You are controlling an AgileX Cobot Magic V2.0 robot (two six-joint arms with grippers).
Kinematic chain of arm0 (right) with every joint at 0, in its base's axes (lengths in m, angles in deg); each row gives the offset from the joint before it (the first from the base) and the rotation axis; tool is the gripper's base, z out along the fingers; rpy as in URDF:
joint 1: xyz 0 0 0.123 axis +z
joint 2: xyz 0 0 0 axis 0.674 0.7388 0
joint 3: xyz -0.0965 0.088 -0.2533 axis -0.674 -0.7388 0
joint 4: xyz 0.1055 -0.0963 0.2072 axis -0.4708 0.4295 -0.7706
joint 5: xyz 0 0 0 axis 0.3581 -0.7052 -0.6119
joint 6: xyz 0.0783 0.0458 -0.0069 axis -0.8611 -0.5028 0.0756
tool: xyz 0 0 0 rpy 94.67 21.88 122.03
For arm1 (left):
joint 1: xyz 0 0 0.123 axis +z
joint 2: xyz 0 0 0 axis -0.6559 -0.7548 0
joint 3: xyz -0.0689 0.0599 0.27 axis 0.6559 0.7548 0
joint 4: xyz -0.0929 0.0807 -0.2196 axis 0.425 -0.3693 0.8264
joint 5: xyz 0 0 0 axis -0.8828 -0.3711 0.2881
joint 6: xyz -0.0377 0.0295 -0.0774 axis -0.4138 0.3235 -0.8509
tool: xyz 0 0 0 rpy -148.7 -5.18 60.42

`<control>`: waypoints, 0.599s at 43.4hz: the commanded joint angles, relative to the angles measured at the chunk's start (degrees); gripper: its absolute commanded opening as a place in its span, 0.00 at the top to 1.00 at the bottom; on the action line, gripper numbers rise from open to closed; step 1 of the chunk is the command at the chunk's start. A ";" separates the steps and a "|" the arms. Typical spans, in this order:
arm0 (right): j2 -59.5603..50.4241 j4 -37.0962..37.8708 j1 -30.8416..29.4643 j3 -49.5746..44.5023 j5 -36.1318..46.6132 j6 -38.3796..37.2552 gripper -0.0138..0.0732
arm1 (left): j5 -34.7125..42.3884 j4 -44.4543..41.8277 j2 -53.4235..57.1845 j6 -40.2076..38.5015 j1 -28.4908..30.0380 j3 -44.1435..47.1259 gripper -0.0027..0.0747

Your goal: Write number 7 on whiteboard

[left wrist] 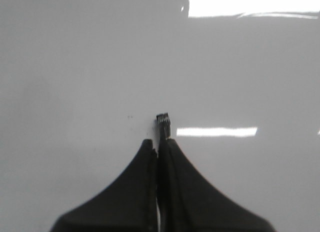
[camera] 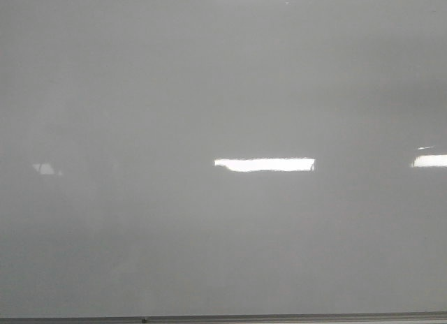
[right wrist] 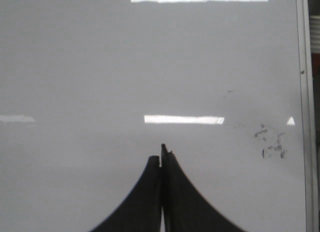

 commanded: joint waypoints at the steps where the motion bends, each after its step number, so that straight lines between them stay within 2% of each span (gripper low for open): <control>1: 4.38 0.00 -0.20 3.19 -0.14 0.30 0.98 | 0.89 0.54 -4.17 -0.57 -0.32 -2.52 0.99; 21: 13.93 0.00 -0.20 2.44 -1.78 0.50 0.98 | -2.06 0.66 -10.60 -0.57 -0.32 -2.22 0.99; 26: 15.46 0.00 0.21 2.44 -3.32 2.52 0.92 | -1.61 0.66 -10.60 -0.30 -0.32 -2.22 0.98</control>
